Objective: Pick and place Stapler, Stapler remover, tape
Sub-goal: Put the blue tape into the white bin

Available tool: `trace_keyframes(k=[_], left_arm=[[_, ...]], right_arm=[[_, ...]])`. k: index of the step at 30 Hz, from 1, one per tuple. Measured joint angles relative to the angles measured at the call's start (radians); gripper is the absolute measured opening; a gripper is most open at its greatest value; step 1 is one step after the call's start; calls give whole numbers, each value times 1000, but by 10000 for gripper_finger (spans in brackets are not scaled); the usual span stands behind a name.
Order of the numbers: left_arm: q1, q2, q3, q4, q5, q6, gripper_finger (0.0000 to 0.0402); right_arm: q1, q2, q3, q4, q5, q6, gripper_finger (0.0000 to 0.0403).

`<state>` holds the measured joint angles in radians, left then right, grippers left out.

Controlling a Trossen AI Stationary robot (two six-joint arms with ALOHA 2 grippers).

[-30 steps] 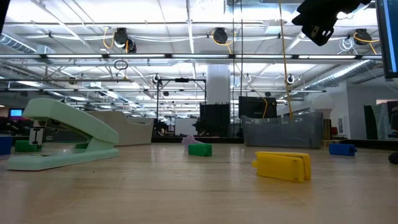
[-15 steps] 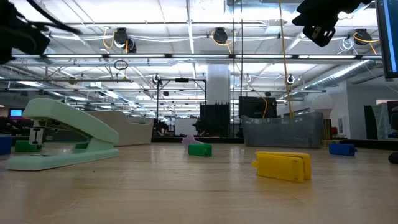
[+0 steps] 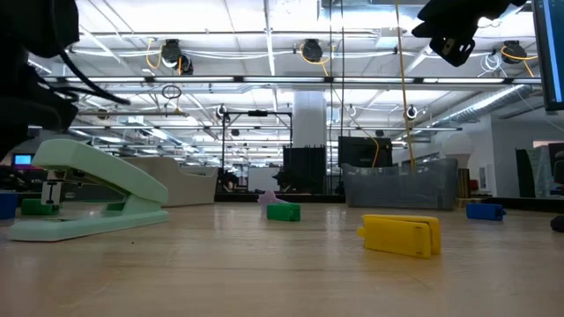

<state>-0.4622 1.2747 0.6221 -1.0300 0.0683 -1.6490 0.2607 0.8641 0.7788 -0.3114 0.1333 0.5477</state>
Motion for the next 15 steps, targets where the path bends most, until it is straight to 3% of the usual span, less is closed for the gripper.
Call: trace_keyframes(k=[15], left_arm=[[52,0,-81,134,17,101,147]], right_arm=[[0,0,0,0,50,20,89]])
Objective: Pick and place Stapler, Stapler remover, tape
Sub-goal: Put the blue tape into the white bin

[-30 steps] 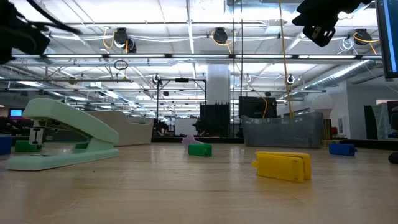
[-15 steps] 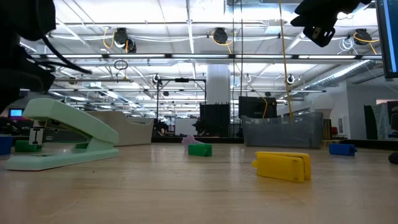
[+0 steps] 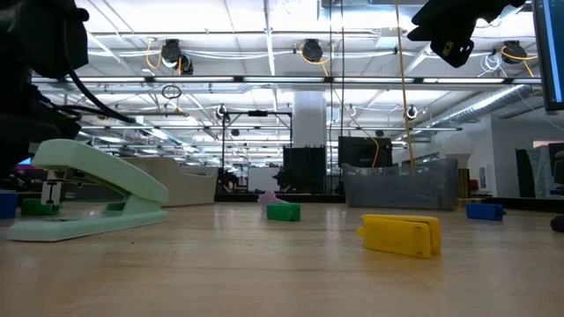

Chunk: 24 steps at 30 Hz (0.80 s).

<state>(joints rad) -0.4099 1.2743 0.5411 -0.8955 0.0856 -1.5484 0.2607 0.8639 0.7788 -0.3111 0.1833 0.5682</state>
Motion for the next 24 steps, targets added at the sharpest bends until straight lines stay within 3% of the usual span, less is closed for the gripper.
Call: trace_keyframes(k=[4,10,18,24], left_arm=[[0,0,0,0,-2,27,124],[-1,0,1,13,-7,46,42],[-1,1,25,-19,-19,59,39],[-1,1,134,-187,-56,56,47]], right_arm=[[0,0,0,0,0,0,89],[0,0,0,0,0,0,89],[0,0,0,0,0,0,89],[0,0,0,0,0,0,89]])
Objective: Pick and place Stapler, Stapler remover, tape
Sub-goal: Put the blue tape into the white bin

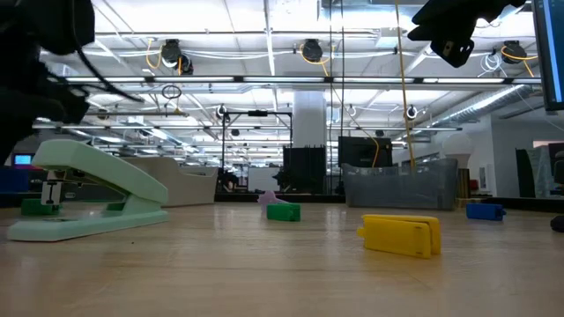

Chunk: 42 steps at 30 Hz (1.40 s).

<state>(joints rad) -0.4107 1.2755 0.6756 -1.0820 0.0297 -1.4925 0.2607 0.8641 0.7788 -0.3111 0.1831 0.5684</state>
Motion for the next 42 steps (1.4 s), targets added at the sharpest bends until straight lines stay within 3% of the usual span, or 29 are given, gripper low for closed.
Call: trace_keyframes(k=[10,17,22,34,42], left_arm=[[-14,0,305,-109,-97,112,46],[-91,0,485,-102,-101,173,40],[-174,-1,551,-86,-81,36,45],[-411,64,553,-66,-30,-467,39],[-502,179,553,-57,46,-584,45]], right_arm=[[0,0,0,0,0,-5,89],[0,0,0,-1,0,-7,89],[0,0,0,-1,0,-7,89],[0,0,0,-2,0,-8,89],[0,0,0,-2,7,-12,89]])
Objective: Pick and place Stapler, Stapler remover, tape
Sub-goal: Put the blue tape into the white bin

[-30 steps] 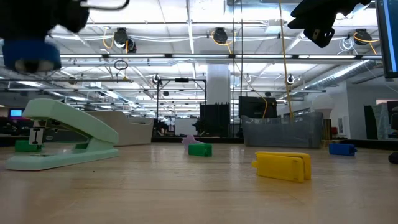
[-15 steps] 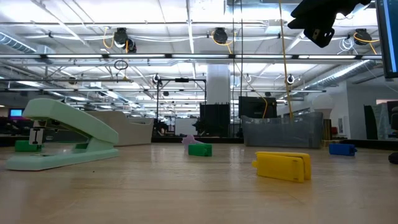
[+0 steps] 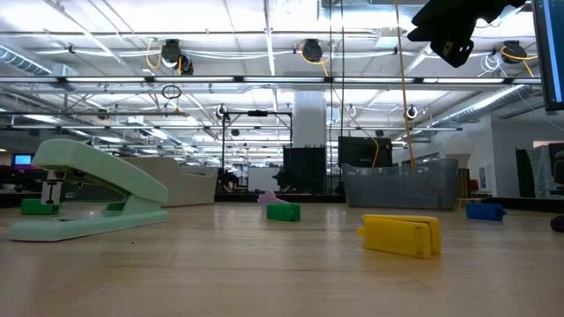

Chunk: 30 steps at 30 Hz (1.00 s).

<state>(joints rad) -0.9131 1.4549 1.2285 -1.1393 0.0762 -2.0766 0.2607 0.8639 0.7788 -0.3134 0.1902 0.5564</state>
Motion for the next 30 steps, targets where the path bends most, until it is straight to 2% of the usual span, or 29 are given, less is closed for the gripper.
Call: trace_keyframes(k=[5,10,18,24,30], left_arm=[[-26,66,0,0,3,-26,41],[-25,127,0,-35,3,-19,54],[-11,209,0,-67,5,-21,39],[2,254,0,-82,5,-2,59],[13,295,-1,-89,3,14,40]], right_arm=[[0,0,0,0,0,0,89],[0,0,0,0,0,0,89],[0,0,0,1,-1,5,89],[0,0,0,1,-3,7,89],[0,0,0,1,-3,7,89]])
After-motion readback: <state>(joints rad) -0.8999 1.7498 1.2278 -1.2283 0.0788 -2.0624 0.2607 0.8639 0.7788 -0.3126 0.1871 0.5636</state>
